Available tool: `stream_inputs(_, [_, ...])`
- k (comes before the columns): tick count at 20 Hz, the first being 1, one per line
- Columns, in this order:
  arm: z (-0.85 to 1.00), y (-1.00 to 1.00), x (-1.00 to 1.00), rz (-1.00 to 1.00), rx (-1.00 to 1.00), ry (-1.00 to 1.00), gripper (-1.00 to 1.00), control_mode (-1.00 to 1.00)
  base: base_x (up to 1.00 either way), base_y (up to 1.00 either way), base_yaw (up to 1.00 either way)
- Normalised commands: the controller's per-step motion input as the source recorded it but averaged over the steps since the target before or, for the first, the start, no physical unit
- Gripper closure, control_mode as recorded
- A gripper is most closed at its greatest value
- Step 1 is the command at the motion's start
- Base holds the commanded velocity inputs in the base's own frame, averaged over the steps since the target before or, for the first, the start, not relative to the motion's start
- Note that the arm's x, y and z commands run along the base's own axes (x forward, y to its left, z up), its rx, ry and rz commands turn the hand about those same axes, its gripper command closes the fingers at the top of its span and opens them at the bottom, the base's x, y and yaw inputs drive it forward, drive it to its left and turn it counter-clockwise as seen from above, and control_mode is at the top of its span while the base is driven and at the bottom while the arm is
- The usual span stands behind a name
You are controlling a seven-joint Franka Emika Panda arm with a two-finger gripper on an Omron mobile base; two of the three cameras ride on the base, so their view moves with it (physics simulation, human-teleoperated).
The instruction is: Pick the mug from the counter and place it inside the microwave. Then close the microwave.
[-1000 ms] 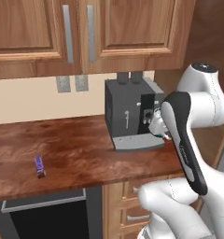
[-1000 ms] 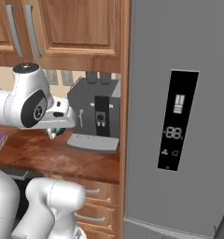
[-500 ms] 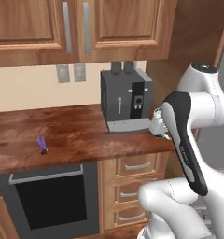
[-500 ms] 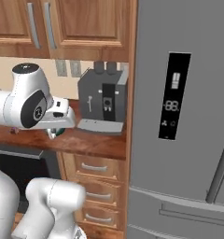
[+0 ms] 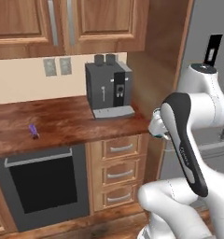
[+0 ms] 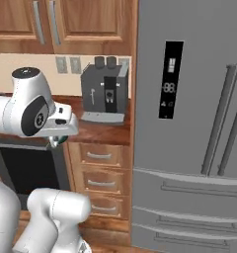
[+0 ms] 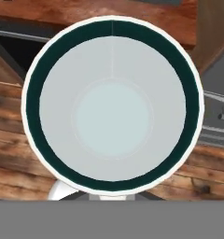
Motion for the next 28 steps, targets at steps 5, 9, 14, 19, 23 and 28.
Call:
stream_inputs(5, [0.00, 0.00, 0.00, 0.00, 0.00, 0.00, 1.00, 1.00, -0.67, -0.36, -0.52])
stream_inputs(9, [0.00, 0.00, 0.00, 0.00, 0.00, 0.00, 1.00, 1.00, -0.31, -0.50, -0.64])
stream_inputs(14, [0.00, 0.00, 0.00, 0.00, 0.00, 0.00, 1.00, 1.00, -0.01, -0.59, -0.43])
stream_inputs(19, [0.00, 0.00, 0.00, 0.00, 0.00, 0.00, 1.00, 1.00, -0.03, -0.97, -0.40])
stream_inputs(23, [0.00, 0.00, 0.00, 0.00, 0.00, 0.00, 1.00, 1.00, 0.01, -1.00, -0.35])
stream_inputs(28, [0.00, 0.00, 0.00, 0.00, 0.00, 0.00, 1.00, 1.00, 0.00, -1.00, -0.29])
